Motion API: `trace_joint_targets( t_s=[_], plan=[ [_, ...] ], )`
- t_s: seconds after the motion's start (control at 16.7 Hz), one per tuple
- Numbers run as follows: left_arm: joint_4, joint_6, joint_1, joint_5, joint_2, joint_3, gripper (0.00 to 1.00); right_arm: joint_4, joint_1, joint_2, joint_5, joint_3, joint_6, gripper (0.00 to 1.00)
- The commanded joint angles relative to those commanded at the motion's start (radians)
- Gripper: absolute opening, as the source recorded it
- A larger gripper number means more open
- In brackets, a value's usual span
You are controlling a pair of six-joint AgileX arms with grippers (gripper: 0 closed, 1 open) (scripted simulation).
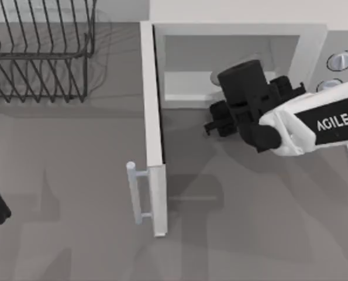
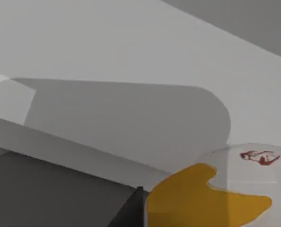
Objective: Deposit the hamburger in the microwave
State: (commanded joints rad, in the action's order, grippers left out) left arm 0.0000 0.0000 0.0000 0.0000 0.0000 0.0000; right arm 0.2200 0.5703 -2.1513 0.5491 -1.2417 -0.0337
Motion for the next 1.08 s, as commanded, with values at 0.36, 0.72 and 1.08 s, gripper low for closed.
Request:
trace_joint_targets(
  t_s=[0.36,0.72,1.08],
  plan=[
    [0.0,0.0,0.0,0.0,0.0,0.0,1.0,0.319,0.119,-0.112,0.117,-0.008,0.314,0.0],
    [0.0,0.0,0.0,0.0,0.0,0.0,1.0,0.339,0.119,-0.115,0.125,0.0,0.338,0.0],
    [0.0,0.0,0.0,0.0,0.0,0.0,1.0,0.277,0.085,-0.233,0.093,-0.17,0.316,0.0]
  ],
)
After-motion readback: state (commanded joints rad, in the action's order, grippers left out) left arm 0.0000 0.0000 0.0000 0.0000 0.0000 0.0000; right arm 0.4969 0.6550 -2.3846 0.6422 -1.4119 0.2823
